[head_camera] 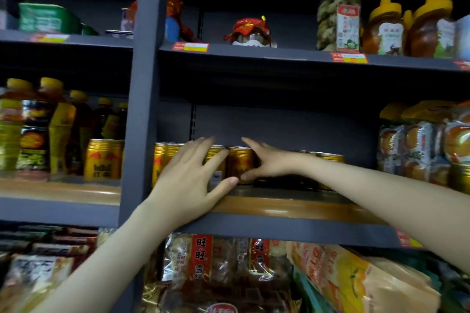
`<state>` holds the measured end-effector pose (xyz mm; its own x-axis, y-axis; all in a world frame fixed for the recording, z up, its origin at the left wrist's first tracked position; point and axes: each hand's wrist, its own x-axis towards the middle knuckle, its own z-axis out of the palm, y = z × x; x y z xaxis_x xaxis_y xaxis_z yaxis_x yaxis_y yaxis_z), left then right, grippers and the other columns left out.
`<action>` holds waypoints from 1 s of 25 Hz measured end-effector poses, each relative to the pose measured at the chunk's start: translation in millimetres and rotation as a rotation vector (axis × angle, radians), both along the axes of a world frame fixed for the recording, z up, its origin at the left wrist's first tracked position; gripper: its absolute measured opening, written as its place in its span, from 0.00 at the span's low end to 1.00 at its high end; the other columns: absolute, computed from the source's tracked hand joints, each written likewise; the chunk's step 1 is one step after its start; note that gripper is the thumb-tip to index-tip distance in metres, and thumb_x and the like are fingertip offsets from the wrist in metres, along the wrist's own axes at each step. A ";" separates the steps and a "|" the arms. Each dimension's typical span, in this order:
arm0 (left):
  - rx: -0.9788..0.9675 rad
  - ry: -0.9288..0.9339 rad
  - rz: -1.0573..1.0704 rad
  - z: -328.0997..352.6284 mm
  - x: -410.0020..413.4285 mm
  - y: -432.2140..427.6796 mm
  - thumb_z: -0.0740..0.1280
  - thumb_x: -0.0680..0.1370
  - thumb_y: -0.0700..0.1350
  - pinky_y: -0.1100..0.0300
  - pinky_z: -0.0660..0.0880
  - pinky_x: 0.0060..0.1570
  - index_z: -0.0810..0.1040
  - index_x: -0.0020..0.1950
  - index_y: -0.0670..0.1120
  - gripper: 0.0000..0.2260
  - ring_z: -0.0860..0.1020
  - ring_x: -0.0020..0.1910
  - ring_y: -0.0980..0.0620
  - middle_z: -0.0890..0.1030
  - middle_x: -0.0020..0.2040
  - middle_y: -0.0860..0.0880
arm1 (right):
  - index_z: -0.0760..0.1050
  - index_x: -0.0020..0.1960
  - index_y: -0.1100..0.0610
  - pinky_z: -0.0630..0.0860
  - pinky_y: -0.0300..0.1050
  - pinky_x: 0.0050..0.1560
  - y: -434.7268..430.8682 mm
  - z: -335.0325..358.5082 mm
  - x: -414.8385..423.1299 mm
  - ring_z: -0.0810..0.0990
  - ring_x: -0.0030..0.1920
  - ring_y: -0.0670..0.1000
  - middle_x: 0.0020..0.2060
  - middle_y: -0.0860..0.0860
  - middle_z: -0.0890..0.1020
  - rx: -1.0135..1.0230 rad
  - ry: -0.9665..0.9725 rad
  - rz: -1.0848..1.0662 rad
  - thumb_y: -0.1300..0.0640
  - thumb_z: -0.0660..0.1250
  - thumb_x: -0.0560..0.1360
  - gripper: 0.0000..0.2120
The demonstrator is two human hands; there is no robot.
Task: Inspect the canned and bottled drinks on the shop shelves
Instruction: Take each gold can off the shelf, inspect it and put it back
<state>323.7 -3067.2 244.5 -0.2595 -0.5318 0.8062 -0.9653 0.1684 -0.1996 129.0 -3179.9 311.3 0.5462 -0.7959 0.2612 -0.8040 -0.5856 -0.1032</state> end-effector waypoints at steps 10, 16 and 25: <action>-0.046 0.027 -0.067 -3.0 -2.5 -6.2 0.47 0.78 0.65 0.48 0.59 0.71 0.71 0.72 0.47 0.32 0.66 0.72 0.40 0.69 0.73 0.40 | 0.55 0.77 0.56 0.61 0.44 0.69 26.5 -1.2 7.8 0.61 0.74 0.54 0.75 0.54 0.62 -0.254 -0.194 0.014 0.51 0.77 0.67 0.47; -0.163 0.115 -0.186 -5.7 -10.8 2.3 0.55 0.76 0.62 0.50 0.53 0.72 0.69 0.72 0.45 0.30 0.66 0.72 0.41 0.69 0.72 0.41 | 0.54 0.77 0.48 0.64 0.33 0.63 96.2 10.3 -21.2 0.66 0.68 0.43 0.70 0.45 0.63 -0.429 -0.443 0.174 0.60 0.77 0.68 0.47; -0.127 0.642 -0.841 -65.1 -66.0 67.4 0.75 0.71 0.42 0.72 0.66 0.63 0.61 0.72 0.48 0.34 0.67 0.67 0.65 0.70 0.66 0.56 | 0.50 0.75 0.43 0.63 0.30 0.67 205.5 -74.4 -23.9 0.67 0.68 0.35 0.66 0.40 0.70 -0.333 -0.611 0.348 0.61 0.78 0.66 0.49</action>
